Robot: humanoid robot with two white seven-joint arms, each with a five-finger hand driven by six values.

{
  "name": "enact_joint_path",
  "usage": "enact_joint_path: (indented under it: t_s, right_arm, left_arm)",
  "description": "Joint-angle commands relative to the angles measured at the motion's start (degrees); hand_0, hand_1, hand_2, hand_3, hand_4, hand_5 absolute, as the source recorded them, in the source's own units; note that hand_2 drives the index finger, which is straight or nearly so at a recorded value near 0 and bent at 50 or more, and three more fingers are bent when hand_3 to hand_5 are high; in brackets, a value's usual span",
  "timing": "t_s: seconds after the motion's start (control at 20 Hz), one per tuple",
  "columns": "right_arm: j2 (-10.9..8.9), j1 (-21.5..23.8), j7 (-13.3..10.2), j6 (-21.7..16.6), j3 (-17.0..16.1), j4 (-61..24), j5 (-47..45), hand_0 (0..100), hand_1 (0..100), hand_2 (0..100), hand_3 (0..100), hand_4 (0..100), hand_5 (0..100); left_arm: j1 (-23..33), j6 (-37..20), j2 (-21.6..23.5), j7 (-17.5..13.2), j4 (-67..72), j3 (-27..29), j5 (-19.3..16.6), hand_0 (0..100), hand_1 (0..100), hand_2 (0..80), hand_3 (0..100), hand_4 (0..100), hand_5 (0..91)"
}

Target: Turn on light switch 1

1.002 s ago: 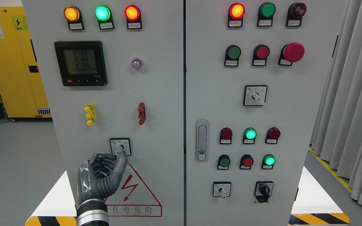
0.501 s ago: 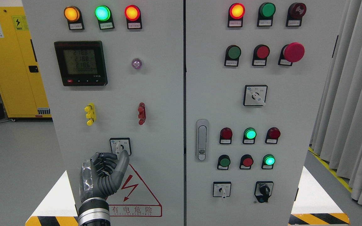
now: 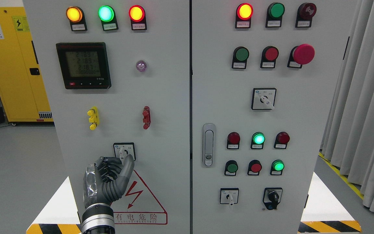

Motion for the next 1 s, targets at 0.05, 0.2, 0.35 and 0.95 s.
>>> enact_joint_path:
  t_s: [0.05, 0.2, 0.35, 0.95]
  right_arm:
    - [0.0, 0.0, 0.0, 0.0, 0.0, 0.0, -1.7, 0, 50, 4, 0, 0, 0]
    - [0.0, 0.0, 0.0, 0.0, 0.0, 0.0, -1.7, 0, 50, 4, 0, 0, 0]
    - [0.0, 0.0, 0.0, 0.0, 0.0, 0.0, -1.7, 0, 50, 4, 0, 0, 0]
    - [0.0, 0.0, 0.0, 0.0, 0.0, 0.0, -1.7, 0, 50, 4, 0, 0, 0]
  left_arm:
    - [-0.1, 0.0, 0.0, 0.0, 0.6, 0.0, 0.0, 24, 61, 57.7, 81, 91, 85.6]
    - [-0.1, -0.2, 0.0, 0.0, 0.6, 0.0, 0.0, 25, 60, 57.7, 81, 91, 85.5]
    - [-0.3, -0.3, -0.1, 0.1, 0.6, 0.0, 0.1, 26, 59, 57.7, 81, 91, 85.3]
    - [-0.5, -0.2, 0.0, 0.3, 0.7, 0.0, 0.1, 30, 59, 57.6, 81, 90, 85.3]
